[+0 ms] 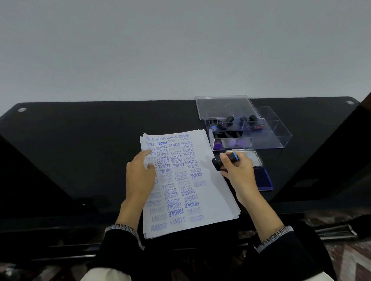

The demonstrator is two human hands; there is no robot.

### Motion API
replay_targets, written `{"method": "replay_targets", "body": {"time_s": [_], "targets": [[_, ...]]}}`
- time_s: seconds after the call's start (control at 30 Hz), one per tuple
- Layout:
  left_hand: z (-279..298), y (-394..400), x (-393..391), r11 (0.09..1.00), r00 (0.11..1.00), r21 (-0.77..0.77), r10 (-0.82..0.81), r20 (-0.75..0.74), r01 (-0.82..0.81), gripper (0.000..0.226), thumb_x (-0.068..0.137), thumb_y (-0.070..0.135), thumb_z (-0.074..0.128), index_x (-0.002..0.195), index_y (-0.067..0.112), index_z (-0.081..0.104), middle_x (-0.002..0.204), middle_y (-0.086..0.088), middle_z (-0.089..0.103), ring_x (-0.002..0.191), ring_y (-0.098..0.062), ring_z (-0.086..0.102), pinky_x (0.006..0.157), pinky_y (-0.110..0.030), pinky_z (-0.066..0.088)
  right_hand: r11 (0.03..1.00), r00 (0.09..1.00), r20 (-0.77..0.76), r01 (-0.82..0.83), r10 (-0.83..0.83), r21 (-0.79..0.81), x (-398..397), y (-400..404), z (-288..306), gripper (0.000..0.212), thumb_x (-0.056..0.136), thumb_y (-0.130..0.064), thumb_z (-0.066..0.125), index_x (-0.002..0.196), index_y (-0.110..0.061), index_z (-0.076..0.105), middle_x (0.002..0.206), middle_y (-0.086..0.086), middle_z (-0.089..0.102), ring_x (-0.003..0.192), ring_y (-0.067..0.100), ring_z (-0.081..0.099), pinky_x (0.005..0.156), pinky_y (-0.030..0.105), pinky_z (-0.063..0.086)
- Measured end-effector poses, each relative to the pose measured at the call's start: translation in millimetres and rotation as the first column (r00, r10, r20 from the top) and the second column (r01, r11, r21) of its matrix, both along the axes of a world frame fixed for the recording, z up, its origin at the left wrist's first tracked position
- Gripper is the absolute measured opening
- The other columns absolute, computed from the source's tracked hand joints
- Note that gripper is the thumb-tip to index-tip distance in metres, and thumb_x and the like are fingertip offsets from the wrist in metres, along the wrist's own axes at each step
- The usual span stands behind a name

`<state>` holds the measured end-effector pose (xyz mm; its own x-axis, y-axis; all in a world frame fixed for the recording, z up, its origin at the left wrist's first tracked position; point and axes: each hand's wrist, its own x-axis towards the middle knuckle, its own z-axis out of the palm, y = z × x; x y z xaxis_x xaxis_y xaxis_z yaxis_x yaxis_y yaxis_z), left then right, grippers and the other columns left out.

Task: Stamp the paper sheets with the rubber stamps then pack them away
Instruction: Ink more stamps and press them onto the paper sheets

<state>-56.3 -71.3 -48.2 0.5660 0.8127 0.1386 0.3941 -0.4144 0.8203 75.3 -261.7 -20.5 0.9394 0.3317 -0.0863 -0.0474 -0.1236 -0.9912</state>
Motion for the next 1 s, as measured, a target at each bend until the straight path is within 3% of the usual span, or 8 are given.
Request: {"method": "replay_targets", "body": {"time_s": [0.1,0.2,0.27,0.43,0.57,0.7,0.87,1.0], "targets": [[2.0,4.5,5.5,0.997,0.998,-0.072,0.001,0.064,0.004,0.048,0.093,-0.006,0.045,0.137,0.014,0.050,0.141,0.000,0.048,0.123,-0.015,0.048,0.093,-0.020,0.042,1.000,1.000,-0.006,-0.001,0.001,0.015,-0.3,4.7,-0.8,0.010,0.090,-0.023,0.062,0.083,-0.020,0.057,0.081,0.005,0.064,0.083,0.025,0.062,0.087,0.051,0.052],[-1.5,10.2,9.3,0.997,0.999,-0.078,0.014,0.041,-0.011,0.050,0.093,-0.006,0.045,0.138,0.016,0.049,0.151,-0.002,0.037,0.141,-0.021,0.030,0.112,-0.034,0.031,1.000,1.000,0.000,-0.005,0.005,0.008,-0.8,10.4,-2.9,0.010,0.089,-0.025,0.063,0.083,-0.020,0.057,0.086,0.007,0.066,0.088,0.026,0.065,0.089,0.050,0.052],[-4.1,10.4,9.6,0.998,1.000,-0.055,0.017,0.017,-0.016,0.048,0.095,-0.004,0.045,0.138,0.017,0.049,0.155,-0.001,0.029,0.144,-0.020,0.022,0.116,-0.037,0.025,1.000,1.000,0.020,-0.005,0.005,0.000,-1.7,11.9,-4.8,0.009,0.089,-0.024,0.064,0.083,-0.021,0.057,0.087,0.008,0.067,0.090,0.026,0.066,0.090,0.049,0.052],[-13.9,4.2,4.7,0.990,0.998,0.128,-0.053,-0.046,0.059,0.041,0.098,0.001,0.042,0.137,0.012,0.049,0.153,0.003,0.027,0.139,-0.011,0.022,0.104,-0.020,0.025,1.000,0.999,0.034,0.008,-0.009,0.020,-4.7,7.8,-9.9,0.012,0.087,-0.021,0.067,0.086,-0.027,0.056,0.084,0.003,0.066,0.086,0.025,0.067,0.088,0.047,0.053],[-15.6,1.4,6.5,0.977,0.990,0.202,-0.040,-0.134,0.067,0.039,0.098,0.004,0.042,0.136,0.010,0.049,0.154,0.000,0.025,0.141,-0.014,0.021,0.103,-0.027,0.033,0.998,0.997,0.057,0.042,-0.045,0.045,-6.4,3.3,-8.3,0.012,0.087,-0.020,0.067,0.086,-0.029,0.058,0.083,0.002,0.068,0.080,0.020,0.067,0.083,0.043,0.055],[-14.4,-0.6,8.0,0.969,0.982,0.239,-0.022,-0.187,0.067,0.037,0.097,0.004,0.043,0.133,0.007,0.053,0.154,-0.003,0.027,0.141,-0.018,0.022,0.102,-0.036,0.041,0.991,0.993,0.051,0.101,-0.106,0.083,-6.9,-4.3,-10.3,0.010,0.088,-0.020,0.066,0.096,-0.018,0.061,0.082,0.003,0.066,0.063,0.009,0.064,0.073,0.039,0.055],[-12.3,-2.4,8.0,0.964,0.978,0.256,-0.014,-0.210,0.069,0.036,0.097,0.006,0.044,0.132,0.006,0.054,0.153,-0.005,0.030,0.140,-0.019,0.025,0.100,-0.036,0.042,0.981,0.996,-0.045,0.090,-0.083,0.172,-10.1,-11.4,-15.2,0.011,0.094,-0.019,0.057,0.104,-0.013,0.057,0.102,0.013,0.062,0.075,0.018,0.070,0.078,0.032,0.057],[-11.7,-2.8,7.3,0.963,0.976,0.263,-0.004,-0.218,0.063,0.036,0.097,0.007,0.044,0.132,0.007,0.055,0.153,-0.004,0.030,0.139,-0.019,0.025,0.101,-0.036,0.042,0.960,0.995,-0.087,0.069,-0.047,0.273,-8.2,-13.1,-9.6,0.012,0.099,-0.019,0.045,0.102,-0.015,0.056,0.104,0.016,0.060,0.082,0.018,0.070,0.081,0.029,0.056]]}}
